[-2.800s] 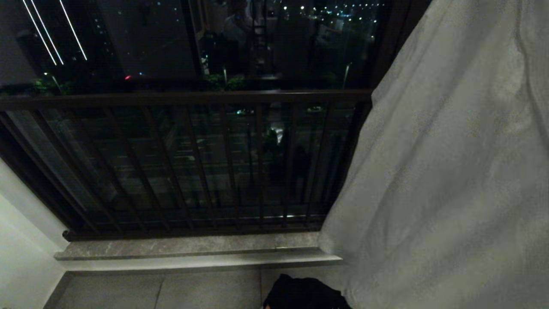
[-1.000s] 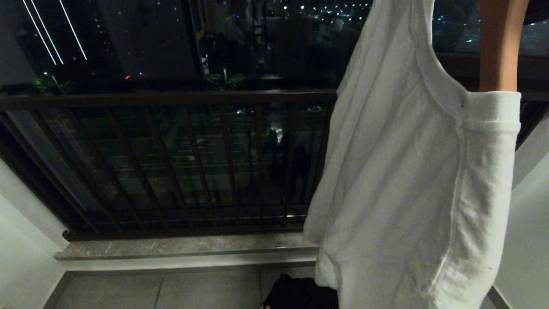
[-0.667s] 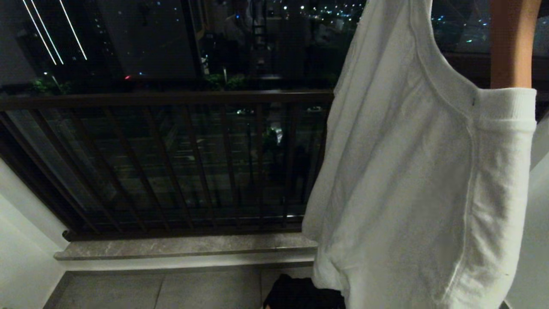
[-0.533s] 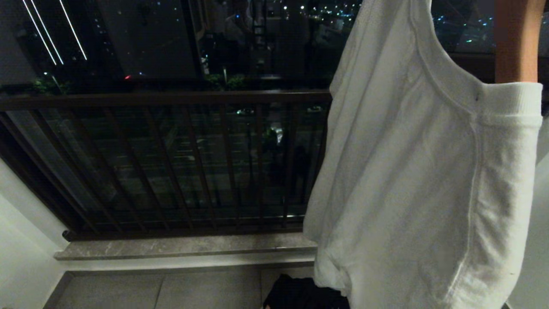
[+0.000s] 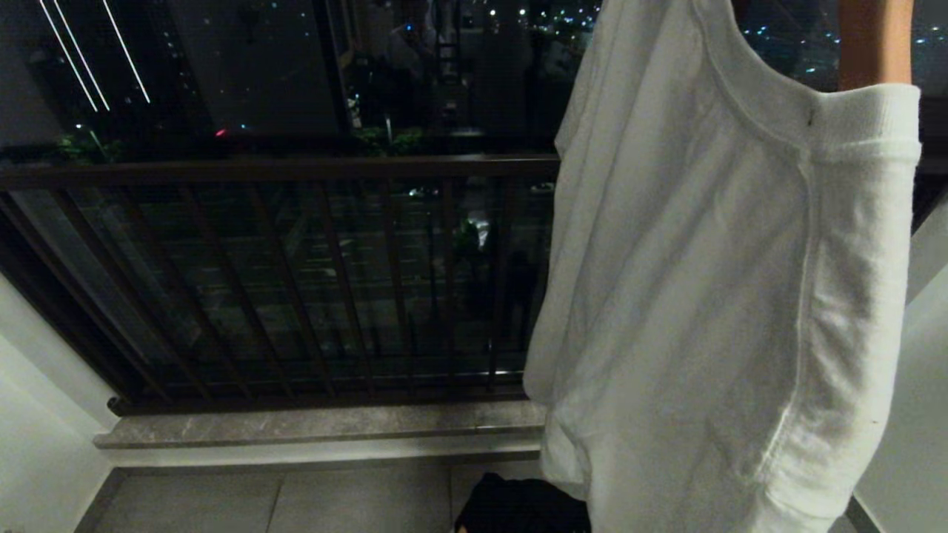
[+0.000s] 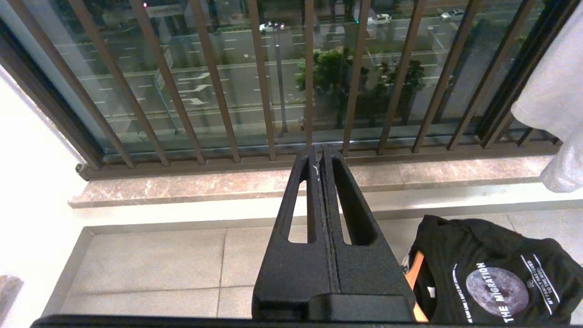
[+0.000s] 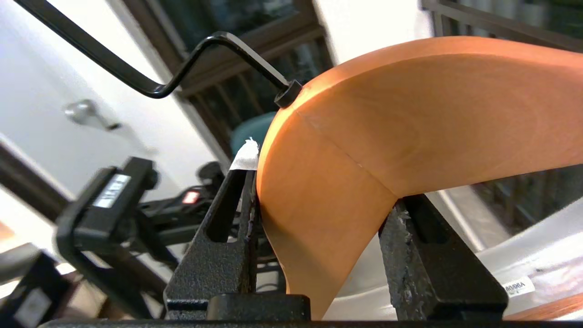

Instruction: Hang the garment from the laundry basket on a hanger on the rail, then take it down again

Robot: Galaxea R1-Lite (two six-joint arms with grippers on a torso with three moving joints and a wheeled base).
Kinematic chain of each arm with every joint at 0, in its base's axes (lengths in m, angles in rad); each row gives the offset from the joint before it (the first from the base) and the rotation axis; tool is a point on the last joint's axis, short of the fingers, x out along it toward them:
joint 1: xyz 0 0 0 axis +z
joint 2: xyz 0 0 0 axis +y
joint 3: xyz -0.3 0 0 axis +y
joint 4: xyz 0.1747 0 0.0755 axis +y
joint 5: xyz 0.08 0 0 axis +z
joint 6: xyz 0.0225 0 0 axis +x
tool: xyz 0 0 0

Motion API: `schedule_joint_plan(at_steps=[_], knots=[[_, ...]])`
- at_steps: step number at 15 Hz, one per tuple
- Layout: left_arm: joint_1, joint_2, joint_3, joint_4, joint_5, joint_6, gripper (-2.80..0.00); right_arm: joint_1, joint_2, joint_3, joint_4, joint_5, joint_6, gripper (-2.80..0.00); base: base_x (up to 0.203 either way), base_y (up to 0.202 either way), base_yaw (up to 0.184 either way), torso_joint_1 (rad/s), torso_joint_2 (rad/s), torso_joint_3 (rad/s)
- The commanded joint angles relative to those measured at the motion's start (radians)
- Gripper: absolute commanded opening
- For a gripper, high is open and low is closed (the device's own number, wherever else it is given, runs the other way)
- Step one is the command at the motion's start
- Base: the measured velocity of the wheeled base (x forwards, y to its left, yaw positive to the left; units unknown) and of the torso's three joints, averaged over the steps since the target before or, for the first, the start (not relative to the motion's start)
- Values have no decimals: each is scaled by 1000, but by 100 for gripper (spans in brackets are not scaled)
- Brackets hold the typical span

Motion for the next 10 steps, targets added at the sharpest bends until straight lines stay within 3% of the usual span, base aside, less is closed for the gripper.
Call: schedule_joint_plan(at_steps=[1, 10], knots=[[0, -1, 2, 0, 0, 0, -280, 0, 21, 1, -38, 16, 34, -280, 0, 0, 0, 0, 0, 0], [0, -1, 2, 0, 0, 0, -280, 2, 45, 44, -84, 54, 51, -280, 0, 0, 0, 0, 0, 0]])
